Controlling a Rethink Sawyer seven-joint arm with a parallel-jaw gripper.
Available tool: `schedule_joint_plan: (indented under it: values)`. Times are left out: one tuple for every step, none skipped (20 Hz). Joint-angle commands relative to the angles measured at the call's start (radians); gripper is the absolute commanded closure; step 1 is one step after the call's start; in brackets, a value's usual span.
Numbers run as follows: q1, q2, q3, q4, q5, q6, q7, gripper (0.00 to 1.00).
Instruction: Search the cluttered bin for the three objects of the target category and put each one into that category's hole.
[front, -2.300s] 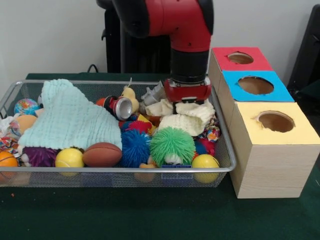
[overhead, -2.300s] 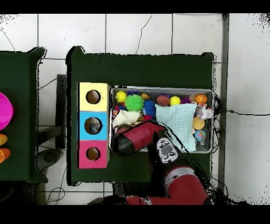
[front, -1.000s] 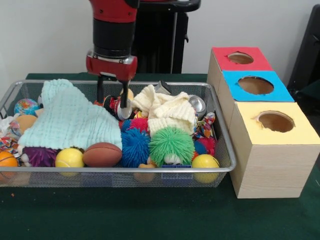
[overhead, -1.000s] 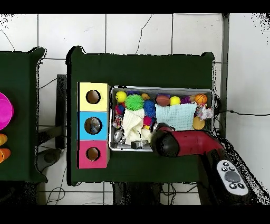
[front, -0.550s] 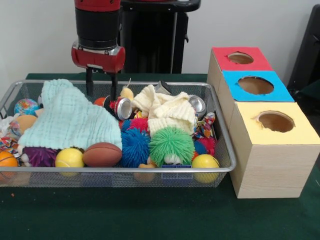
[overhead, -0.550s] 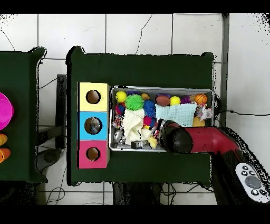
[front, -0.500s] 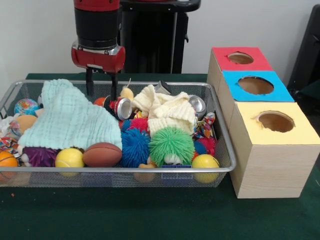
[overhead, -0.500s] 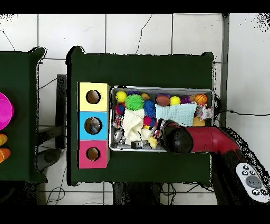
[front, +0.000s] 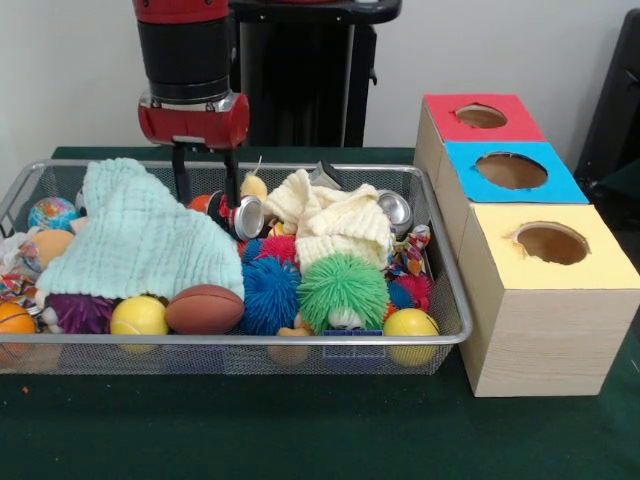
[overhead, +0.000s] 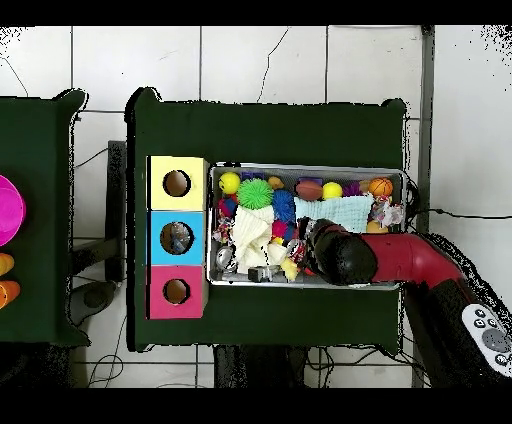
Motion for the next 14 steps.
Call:
schedule_joint_plan:
  values:
    - [-0.070, 0.064, 0.126, -0.066, -0.077, 0.198, -0.443, 0.00]
    - [-0.083, 0.060, 0.127, -0.066, -0.080, 0.215, -0.463, 0.00]
    - [-0.095, 0.054, 0.131, -0.068, -0.084, 0.230, -0.484, 0.00]
    - [-0.109, 0.046, 0.136, -0.065, -0.087, 0.236, -0.500, 0.00]
    - [-0.118, 0.042, 0.140, -0.069, -0.090, 0.246, -0.515, 0.00]
    - [-0.127, 0.039, 0.144, -0.072, -0.094, 0.256, -0.530, 0.00]
    - [-0.133, 0.035, 0.144, -0.076, -0.098, 0.265, -0.540, 0.00]
    - [-0.136, 0.035, 0.147, -0.084, -0.100, 0.273, -0.546, 0.00]
    - [-0.139, 0.033, 0.147, -0.088, -0.105, 0.278, -0.551, 0.00]
    - [-0.141, 0.038, 0.150, -0.098, -0.109, 0.285, -0.559, 0.00]
    - [-0.144, 0.039, 0.152, -0.102, -0.110, 0.292, -0.565, 0.00]
    - [-0.146, 0.039, 0.156, -0.107, -0.112, 0.298, -0.572, 0.00]
    - [-0.147, 0.035, 0.158, -0.108, -0.113, 0.301, -0.573, 0.00]
    - [-0.149, 0.033, 0.159, -0.112, -0.113, 0.309, -0.579, 0.00]
